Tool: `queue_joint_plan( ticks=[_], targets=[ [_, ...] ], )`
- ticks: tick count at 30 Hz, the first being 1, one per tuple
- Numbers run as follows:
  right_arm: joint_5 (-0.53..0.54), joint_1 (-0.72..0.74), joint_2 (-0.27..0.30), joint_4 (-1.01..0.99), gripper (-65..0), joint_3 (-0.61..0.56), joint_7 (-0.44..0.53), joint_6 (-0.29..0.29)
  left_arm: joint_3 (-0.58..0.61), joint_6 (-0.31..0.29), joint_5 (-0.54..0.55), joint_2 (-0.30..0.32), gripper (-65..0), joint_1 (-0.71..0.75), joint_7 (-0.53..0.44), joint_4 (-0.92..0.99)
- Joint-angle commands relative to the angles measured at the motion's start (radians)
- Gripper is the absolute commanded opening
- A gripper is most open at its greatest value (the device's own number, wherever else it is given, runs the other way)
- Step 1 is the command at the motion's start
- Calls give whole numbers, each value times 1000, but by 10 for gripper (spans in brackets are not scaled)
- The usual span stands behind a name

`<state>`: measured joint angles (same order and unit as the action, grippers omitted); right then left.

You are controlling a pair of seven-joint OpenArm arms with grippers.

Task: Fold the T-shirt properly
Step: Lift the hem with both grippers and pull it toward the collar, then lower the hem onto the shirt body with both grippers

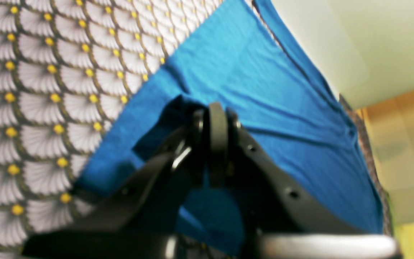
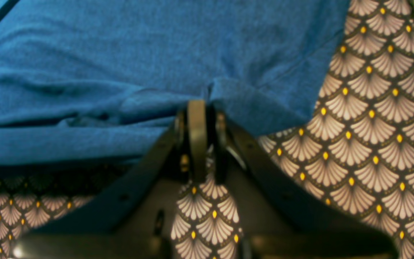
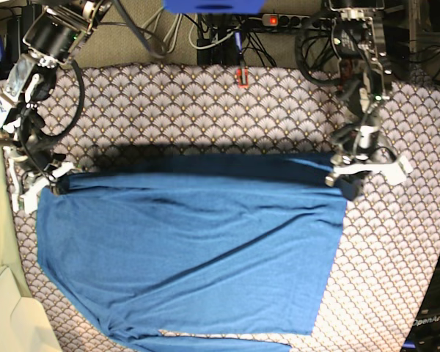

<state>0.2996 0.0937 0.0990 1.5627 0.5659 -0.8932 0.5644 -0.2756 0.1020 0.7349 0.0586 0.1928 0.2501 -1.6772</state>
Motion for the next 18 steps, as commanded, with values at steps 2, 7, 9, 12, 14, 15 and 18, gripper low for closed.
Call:
queue_joint_plan(
  ticks=[2, 7, 9, 12, 14, 15, 18],
  targets=[
    [14, 18, 11, 15, -650, 1, 22, 4, -9, -9, 4, 7, -646, -13, -25, -18],
    [14, 16, 9, 15, -650, -39, 24, 4, -9, -9, 2, 7, -646, -31, -25, 9],
    [14, 16, 9, 15, -650, -54, 24, 4, -9, -9, 5, 7, -646, -49, -25, 24],
    [14, 18, 9, 15, -650, -66, 24, 4, -9, -9, 5, 7, -646, -63, -25, 41],
    [14, 18, 11, 15, -650, -80, 26, 4, -9, -9, 2, 7, -646, -66, -25, 52],
    [14, 18, 12, 15, -650, -83, 29, 4, -9, -9, 2, 7, -646, -66, -25, 55],
    [13, 36, 12, 8, -650, -91, 29, 4, -9, -9, 2, 7, -646, -79, -25, 73]
  ],
)
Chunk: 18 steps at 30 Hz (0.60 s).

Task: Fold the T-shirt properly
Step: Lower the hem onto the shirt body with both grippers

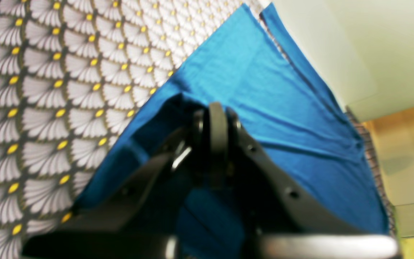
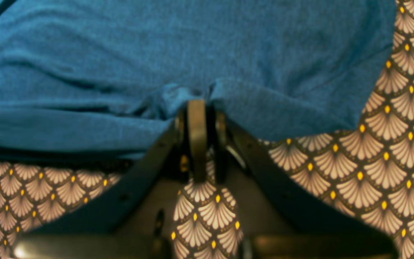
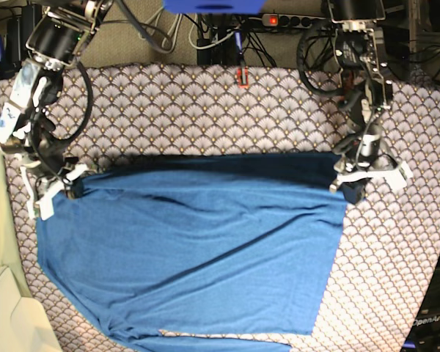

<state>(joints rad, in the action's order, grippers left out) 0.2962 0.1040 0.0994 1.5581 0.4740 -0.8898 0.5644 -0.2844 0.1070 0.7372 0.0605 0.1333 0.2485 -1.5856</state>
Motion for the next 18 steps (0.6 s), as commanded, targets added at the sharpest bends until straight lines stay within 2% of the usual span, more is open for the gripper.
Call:
queue_joint_plan(
  ticks=[1, 7, 13, 15, 18],
  targets=[
    [16, 30, 13, -3, -650, 1, 25, 4, 0, -14, 0, 5, -646, -24, -24, -15],
    [16, 78, 39, -104, -650, 2, 30, 4, 0, -14, 0, 5, -646, -28, -24, -3],
    [16, 96, 43, -133, -646, 4, 31, 4, 0, -14, 0, 6, -634, -39, -21, 3],
    [16, 96, 47, -137, -605, 4, 31, 4, 0, -14, 0, 6, -572, -36, 4, 3],
    [16, 93, 47, -138, -507, 2, 31, 4, 0, -16, 0, 6, -418, -39, 56, 3]
  ],
)
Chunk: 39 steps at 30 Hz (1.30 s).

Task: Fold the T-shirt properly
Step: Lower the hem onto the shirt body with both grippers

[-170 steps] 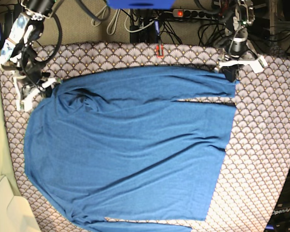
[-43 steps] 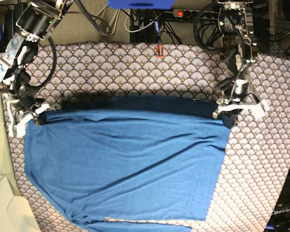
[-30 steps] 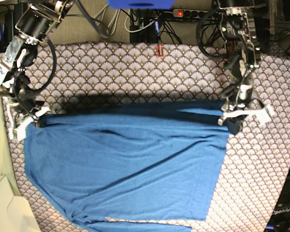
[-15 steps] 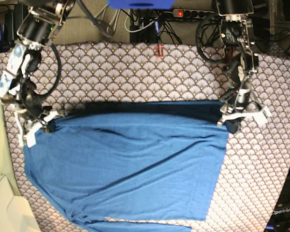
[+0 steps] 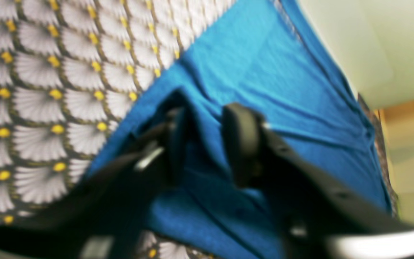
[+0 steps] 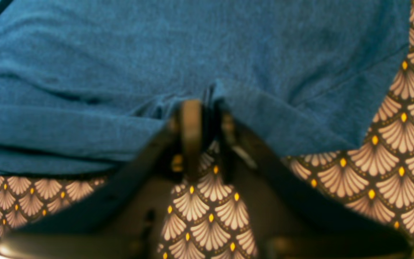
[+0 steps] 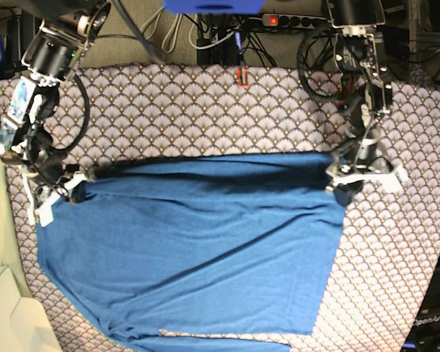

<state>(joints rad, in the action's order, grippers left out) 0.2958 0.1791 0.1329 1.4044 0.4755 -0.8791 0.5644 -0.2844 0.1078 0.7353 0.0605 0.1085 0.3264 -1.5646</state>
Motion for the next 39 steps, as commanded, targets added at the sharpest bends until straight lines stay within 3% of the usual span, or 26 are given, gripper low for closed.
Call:
queue_joint_plan(
  ticks=[1, 4, 8, 20, 26, 33, 39],
  targets=[
    [16, 17, 14, 17, -465, 1, 21, 4, 0, -18, 2, 6, -364, -16, -14, -18],
    [16, 13, 14, 20, -360, 2, 21, 7, 0, -20, 2, 6, -252, -16, -16, -18],
    [18, 13, 15, 22, -303, 7, 21, 9, 0, -23, 2, 6, -228, -8, -16, -29],
    [21, -16, 29, 75, -300, 55, 18, 10, -3, -18, 3, 25, -228, 50, -17, -20],
    [21, -31, 29, 75, -300, 56, 21, 10, -86, -18, 10, 15, -228, 96, -11, -23],
    [21, -46, 27, 75, -300, 56, 21, 10, -91, -18, 10, 14, -228, 121, -16, 6],
    [21, -49, 27, 75, -301, 56, 21, 10, -91, -23, 10, -27, -228, 89, -16, 97]
  ],
)
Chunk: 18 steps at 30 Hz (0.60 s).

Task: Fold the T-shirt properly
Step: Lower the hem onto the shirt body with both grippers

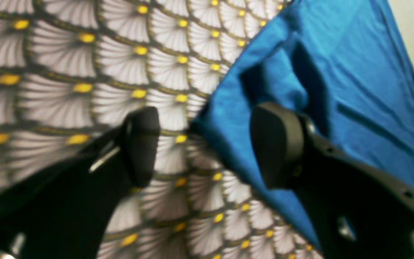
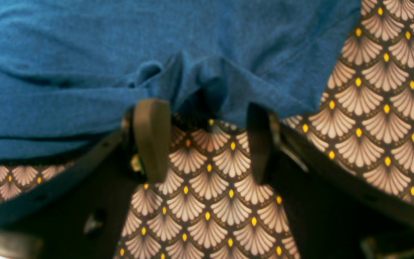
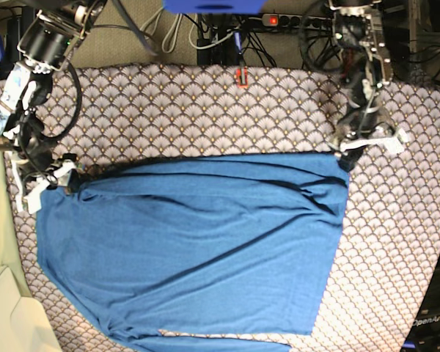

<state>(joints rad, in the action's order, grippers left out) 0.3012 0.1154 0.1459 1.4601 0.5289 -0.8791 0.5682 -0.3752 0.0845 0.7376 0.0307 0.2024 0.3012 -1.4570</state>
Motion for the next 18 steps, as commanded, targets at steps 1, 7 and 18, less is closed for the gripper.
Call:
queue_joint_plan(
  ticks=[1, 7, 18],
  targets=[
    [16, 14, 16, 20, -301, 3, 21, 6, 0, 1, 7, -4, -228, -7, 10, -1],
    [16, -1, 17, 23, -301, 3, 18, 6, 2, -1, 7, -19, -228, -48, 16, 35],
    [17, -7, 48, 23, -300, 55, 19, 6, 2, -2, 9, -21, -281, -93, 10, 39]
  ],
)
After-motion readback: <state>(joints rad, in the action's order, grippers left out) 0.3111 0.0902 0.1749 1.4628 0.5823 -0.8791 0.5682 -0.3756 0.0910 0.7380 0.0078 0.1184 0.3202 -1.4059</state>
